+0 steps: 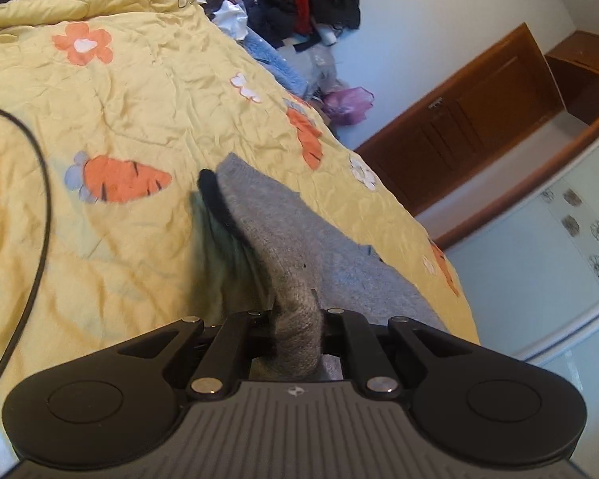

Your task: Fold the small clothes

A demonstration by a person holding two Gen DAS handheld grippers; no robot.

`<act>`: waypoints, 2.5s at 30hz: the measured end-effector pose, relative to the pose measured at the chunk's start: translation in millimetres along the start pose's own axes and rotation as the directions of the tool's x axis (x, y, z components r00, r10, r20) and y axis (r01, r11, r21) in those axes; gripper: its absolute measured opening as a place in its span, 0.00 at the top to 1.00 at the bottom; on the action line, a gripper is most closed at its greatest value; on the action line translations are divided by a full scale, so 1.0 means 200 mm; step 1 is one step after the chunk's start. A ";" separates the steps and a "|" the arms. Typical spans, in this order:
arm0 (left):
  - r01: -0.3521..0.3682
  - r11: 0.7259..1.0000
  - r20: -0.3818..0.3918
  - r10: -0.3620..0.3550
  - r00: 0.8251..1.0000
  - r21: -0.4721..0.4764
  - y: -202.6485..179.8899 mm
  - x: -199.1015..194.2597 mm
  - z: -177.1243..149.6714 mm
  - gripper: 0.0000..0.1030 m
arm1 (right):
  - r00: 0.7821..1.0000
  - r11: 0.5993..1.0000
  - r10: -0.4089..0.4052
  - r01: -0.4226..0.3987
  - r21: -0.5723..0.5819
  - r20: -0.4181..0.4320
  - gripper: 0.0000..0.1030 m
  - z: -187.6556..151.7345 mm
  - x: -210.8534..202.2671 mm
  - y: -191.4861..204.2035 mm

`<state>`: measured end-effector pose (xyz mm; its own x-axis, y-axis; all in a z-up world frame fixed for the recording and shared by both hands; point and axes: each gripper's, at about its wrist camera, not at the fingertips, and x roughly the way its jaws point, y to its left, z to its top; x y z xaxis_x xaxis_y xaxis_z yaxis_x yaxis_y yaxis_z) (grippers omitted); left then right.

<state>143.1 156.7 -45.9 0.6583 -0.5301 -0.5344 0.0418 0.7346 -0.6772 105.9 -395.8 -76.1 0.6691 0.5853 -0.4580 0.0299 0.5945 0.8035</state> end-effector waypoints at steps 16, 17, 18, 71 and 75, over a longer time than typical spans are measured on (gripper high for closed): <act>-0.151 0.982 0.083 0.161 0.983 -0.115 0.26 -0.07 -0.28 0.03 | 0.989 0.997 0.037 -0.027 -0.073 0.142 0.17 -0.02 0.01 0.23; -0.158 0.981 0.115 0.171 0.979 -0.111 0.25 -0.07 -0.31 0.03 | 0.992 0.992 0.075 -0.064 -0.106 0.097 0.17 -0.01 0.11 0.32; -0.171 0.980 0.142 0.185 0.973 -0.105 0.23 -0.07 -0.33 0.03 | 0.993 0.985 0.105 -0.097 -0.140 0.046 0.17 -0.02 0.22 0.41; 0.041 0.878 0.111 0.014 0.994 -0.476 0.39 -0.23 -0.51 0.82 | 0.802 0.522 -0.549 0.106 -0.847 -0.238 0.00 -0.73 1.88 1.43; 0.013 0.904 0.120 0.042 0.992 -0.427 0.31 -0.23 -0.53 0.55 | 0.822 0.668 -0.471 0.094 -0.738 -0.321 0.01 -0.60 1.84 1.40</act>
<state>35.1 181.7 -117.3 0.7448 -0.4441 -0.4981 -0.2743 0.4766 -0.8352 271.9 52.4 -66.1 0.2970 0.3781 -0.8768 -0.4652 0.8592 0.2129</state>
